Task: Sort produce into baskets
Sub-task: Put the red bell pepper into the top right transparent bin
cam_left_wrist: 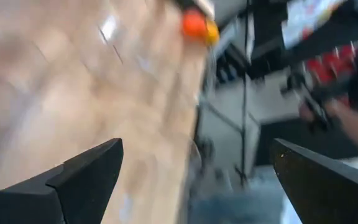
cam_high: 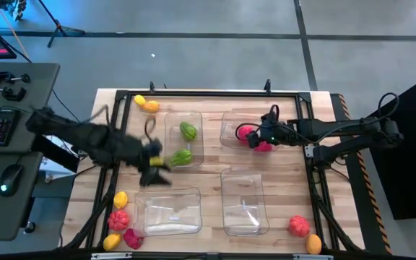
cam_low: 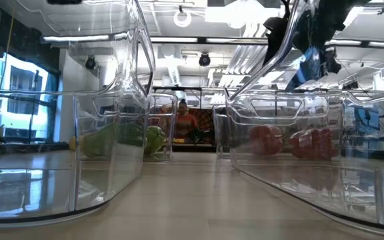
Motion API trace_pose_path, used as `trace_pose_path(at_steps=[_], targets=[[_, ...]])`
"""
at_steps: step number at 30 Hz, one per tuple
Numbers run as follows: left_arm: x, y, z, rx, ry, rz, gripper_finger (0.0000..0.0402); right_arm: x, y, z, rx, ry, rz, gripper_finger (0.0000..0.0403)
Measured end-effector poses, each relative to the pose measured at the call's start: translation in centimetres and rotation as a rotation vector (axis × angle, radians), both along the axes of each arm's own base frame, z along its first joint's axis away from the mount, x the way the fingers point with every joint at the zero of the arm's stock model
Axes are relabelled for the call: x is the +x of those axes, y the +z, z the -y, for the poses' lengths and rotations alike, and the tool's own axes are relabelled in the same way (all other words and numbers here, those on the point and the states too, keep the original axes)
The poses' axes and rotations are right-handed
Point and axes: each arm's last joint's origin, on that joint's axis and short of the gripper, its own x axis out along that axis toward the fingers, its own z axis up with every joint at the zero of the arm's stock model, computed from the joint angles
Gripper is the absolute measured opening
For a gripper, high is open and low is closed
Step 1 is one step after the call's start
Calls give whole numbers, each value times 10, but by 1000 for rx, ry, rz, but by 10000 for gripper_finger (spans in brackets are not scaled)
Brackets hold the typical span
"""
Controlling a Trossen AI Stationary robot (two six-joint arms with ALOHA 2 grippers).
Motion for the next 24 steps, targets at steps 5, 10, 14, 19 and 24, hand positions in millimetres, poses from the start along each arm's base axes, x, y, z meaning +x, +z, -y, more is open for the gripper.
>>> trace_pose_path(at_steps=[5, 10, 14, 19, 24], targets=[[-8, -3, 54, -96, -107, -53, 390, -4, -3, -5, -33, 27, -62, 369], [-27, 1, 98, -92, -146, -254, 390, -6, -4, -6, -53, 65, -106, 369], [-41, -13, 129, 5, -208, -503, 390, -6, -4, -6, -78, 59, -112, 369], [-53, -42, 174, 127, -307, -620, 390, -6, -4, -5, -84, 51, -111, 369], [-66, -79, 203, 294, -428, -732, 390, -6, -4, -5, -84, 51, -111, 369]])
